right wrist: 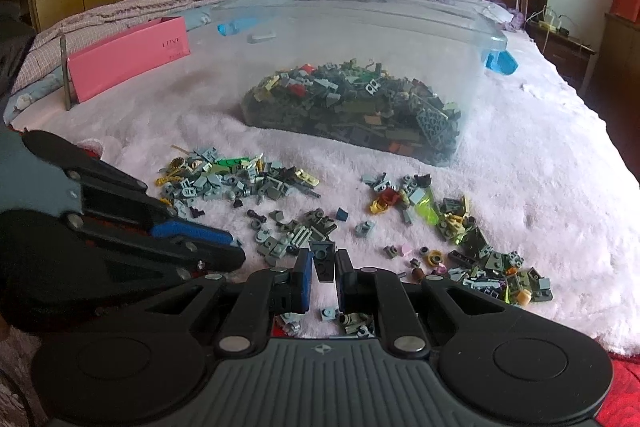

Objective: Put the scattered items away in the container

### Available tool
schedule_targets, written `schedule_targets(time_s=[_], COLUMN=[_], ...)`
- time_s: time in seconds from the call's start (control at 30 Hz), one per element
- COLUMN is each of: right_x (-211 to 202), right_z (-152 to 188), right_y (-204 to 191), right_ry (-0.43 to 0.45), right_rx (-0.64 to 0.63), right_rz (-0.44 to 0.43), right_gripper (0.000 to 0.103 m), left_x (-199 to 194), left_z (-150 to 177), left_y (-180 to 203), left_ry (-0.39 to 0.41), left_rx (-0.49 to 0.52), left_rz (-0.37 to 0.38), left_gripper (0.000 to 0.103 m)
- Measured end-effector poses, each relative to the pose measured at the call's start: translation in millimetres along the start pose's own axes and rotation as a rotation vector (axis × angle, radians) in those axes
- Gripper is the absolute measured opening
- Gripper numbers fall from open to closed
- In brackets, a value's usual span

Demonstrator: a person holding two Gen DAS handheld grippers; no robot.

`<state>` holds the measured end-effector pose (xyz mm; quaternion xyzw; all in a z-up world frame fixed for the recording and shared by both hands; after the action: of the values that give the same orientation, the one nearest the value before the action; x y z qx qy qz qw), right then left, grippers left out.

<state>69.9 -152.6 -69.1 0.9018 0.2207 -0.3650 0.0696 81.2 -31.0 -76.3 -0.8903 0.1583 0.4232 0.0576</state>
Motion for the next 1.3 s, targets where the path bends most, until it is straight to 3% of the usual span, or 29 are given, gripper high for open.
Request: schedule_targets(time_s=[0.67, 1.3], right_x=[-28.2, -36.4], right_z=[-54.2, -123.6], right_y=[-1.0, -2.7], right_ry=[0.122, 0.229], right_rx=[-0.044, -0.113], right_rz=[0.03, 0.028], right_gripper=[0.013, 0.013], left_x=[-41.7, -57.4], left_z=[-61.9, -123.1], left_y=[-16.6, -48.1], left_ry=[0.187, 0.299], left_rx=[-0.05, -0.079], left_rz=[-0.021, -0.064], left_gripper=[0.009, 0.009])
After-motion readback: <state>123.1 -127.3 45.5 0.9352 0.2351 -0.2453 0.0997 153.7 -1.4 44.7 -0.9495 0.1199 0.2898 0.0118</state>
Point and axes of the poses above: each gripper's, at about its wrist camera, not at the fingertips, and x roughly the way its jaws point, y to its right, z to its underside, the point moved 9 cm from there along x, roughly the way its jaws point
